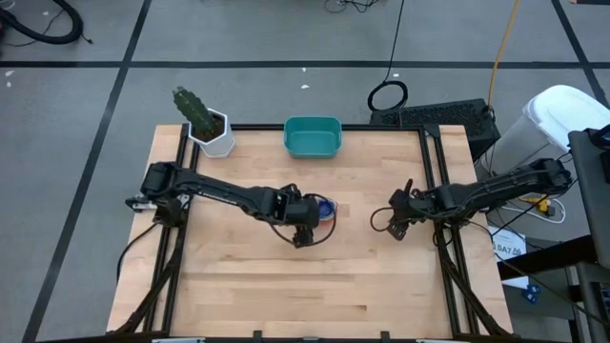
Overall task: Nest measuring cups in basket
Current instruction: Adjust the stacked measuring cups
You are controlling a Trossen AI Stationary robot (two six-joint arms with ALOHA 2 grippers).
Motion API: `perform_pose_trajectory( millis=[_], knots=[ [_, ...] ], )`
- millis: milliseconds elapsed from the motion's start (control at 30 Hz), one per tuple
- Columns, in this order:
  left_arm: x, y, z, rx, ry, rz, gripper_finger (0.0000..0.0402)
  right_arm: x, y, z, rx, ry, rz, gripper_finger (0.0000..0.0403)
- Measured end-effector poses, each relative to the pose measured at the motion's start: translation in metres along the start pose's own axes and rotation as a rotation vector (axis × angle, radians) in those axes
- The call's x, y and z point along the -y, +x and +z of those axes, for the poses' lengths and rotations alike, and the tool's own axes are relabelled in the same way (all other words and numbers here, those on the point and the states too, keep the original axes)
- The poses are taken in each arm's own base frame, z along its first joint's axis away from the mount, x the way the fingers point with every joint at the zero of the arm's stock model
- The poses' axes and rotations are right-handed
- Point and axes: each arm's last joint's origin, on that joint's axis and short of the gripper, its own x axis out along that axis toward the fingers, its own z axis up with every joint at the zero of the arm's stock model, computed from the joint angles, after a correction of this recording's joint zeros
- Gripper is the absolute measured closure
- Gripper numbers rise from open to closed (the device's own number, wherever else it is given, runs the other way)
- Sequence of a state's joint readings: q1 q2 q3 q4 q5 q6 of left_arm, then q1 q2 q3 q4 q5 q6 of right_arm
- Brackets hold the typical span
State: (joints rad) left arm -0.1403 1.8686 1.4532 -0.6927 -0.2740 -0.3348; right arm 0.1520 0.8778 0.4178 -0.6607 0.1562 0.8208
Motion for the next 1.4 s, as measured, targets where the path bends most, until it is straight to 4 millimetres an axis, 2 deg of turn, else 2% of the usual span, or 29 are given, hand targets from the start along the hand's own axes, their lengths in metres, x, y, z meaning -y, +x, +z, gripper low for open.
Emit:
perform_pose_trajectory(
  millis=[300,900,1167,1400],
  knots=[
    [-0.015,0.007,0.003,-0.018,-0.017,0.039,0.0023,-0.003,0.0,0.003,0.042,-0.062,0.042,0.0232],
    [-0.021,0.015,0.002,-0.043,0.017,0.053,0.0023,-0.005,0.0,0.004,0.058,-0.071,0.057,0.0232],
    [-0.02,0.021,0.0,-0.066,0.035,0.049,0.0023,-0.005,0.0,0.005,0.064,-0.07,0.063,0.0232],
    [-0.009,0.017,-0.001,-0.047,0.06,0.016,0.0023,-0.005,0.0,0.005,0.066,-0.078,0.064,0.0232]
  ],
)
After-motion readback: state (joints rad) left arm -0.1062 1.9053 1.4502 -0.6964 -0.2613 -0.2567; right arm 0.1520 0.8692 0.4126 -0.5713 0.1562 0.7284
